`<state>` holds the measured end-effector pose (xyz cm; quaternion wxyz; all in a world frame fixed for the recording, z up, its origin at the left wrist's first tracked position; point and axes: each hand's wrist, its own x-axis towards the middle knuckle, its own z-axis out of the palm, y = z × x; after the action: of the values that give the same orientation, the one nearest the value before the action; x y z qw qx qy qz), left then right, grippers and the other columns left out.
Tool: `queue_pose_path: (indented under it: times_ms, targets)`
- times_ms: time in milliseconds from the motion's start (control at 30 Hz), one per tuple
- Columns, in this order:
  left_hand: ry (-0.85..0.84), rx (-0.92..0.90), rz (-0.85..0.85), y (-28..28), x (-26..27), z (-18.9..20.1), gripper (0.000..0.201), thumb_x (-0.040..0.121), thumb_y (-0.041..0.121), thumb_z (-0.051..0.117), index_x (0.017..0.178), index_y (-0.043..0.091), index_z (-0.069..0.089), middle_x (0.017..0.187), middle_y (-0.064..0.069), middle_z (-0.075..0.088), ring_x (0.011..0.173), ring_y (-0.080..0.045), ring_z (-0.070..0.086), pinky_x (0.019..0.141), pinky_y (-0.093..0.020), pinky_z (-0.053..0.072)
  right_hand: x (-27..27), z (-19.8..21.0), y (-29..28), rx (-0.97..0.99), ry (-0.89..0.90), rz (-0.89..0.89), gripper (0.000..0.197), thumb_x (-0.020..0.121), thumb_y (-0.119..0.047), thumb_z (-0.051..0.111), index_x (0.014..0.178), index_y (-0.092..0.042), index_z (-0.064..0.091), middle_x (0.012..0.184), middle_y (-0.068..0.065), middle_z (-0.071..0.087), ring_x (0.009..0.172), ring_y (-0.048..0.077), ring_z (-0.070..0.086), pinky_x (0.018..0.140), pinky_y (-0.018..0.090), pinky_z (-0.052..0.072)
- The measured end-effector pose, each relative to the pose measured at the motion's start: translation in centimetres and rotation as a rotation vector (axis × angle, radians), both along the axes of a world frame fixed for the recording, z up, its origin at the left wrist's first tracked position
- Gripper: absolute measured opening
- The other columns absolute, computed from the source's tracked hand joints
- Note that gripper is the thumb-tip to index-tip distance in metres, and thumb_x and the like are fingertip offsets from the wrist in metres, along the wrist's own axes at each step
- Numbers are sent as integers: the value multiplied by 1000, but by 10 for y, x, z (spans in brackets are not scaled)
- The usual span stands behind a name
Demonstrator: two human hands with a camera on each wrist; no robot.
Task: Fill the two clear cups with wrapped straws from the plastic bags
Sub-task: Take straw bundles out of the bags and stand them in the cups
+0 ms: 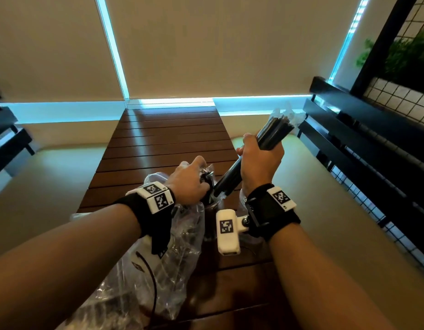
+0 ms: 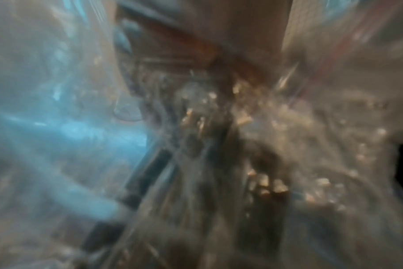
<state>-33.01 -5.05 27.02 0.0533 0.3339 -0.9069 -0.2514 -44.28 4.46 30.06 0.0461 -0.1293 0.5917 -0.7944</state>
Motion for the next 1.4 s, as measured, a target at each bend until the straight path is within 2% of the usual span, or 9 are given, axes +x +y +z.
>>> queue_pose_path:
  times_ms: [167, 333, 500, 700, 800, 1067, 1200, 1300, 1400]
  targets:
    - [-27, 73, -77, -5, 3, 0, 66, 92, 22, 62, 148, 37, 30, 137, -13, 35, 97, -22, 53, 60, -18, 47, 4, -1, -9, -44, -53, 56, 19, 85, -13, 68, 84, -27, 56, 73, 4, 64, 53, 9, 63, 57, 26, 50]
    - [-86, 101, -120, -2, 4, 4, 65, 81, 25, 74, 136, 37, 43, 130, -7, 32, 114, -28, 47, 90, -42, 58, 14, -12, -16, 78, 91, 106, 12, 80, -17, 69, 74, -20, 59, 58, -1, 62, 53, 19, 63, 54, 35, 54]
    - [-80, 25, -151, -4, 5, -1, 69, 75, 30, 81, 136, 30, 47, 130, -4, 38, 117, -26, 50, 96, -34, 51, 20, -21, -20, 196, 214, 193, 10, 70, -33, 67, 69, -28, 59, 66, 5, 64, 66, 32, 66, 65, 52, 58]
    - [-7, 23, -132, -5, 4, -3, 81, 50, 52, 83, 120, 27, 50, 112, 6, 54, 106, -18, 56, 94, -39, 53, 25, -45, -19, 346, 428, 305, 16, 82, -20, 72, 74, -17, 58, 62, -7, 57, 60, 10, 57, 60, 25, 50]
    - [-16, -4, -104, -9, 3, -6, 83, 59, 44, 87, 128, 18, 47, 119, 3, 49, 112, -15, 47, 95, -28, 43, 23, -60, -23, 342, 426, 288, 18, 83, -18, 72, 74, -12, 58, 61, -8, 54, 59, 6, 53, 56, 16, 43]
    - [-6, -25, -54, -11, 6, -13, 78, 62, 44, 82, 128, 18, 51, 123, 1, 52, 116, -17, 48, 97, -27, 42, 31, -83, -21, 315, 512, 245, 24, 85, -32, 73, 78, -31, 50, 84, 1, 61, 78, 14, 58, 70, 21, 46]
    - [-42, -34, -71, -5, 5, -8, 51, 64, 42, 82, 108, 22, 65, 113, 0, 54, 105, -19, 51, 91, -32, 46, 26, -71, -15, 268, 372, 398, 53, 68, -61, 76, 106, -31, 53, 106, 1, 65, 96, 16, 64, 84, 34, 55]
    - [-23, -18, -37, -8, 5, -11, 81, 47, 62, 76, 113, 21, 56, 110, 2, 56, 106, -19, 57, 89, -32, 51, 27, -47, -14, 168, 375, 413, 77, 68, -65, 76, 132, -47, 36, 128, 0, 57, 115, 19, 60, 96, 38, 52]
    - [4, -2, -39, -9, 5, -14, 101, 45, 59, 81, 131, 20, 47, 122, 1, 52, 113, -18, 51, 99, -37, 49, 27, -14, -24, 118, 593, 298, 48, 92, -50, 59, 136, -34, 49, 121, -4, 60, 107, 8, 61, 89, 23, 49]
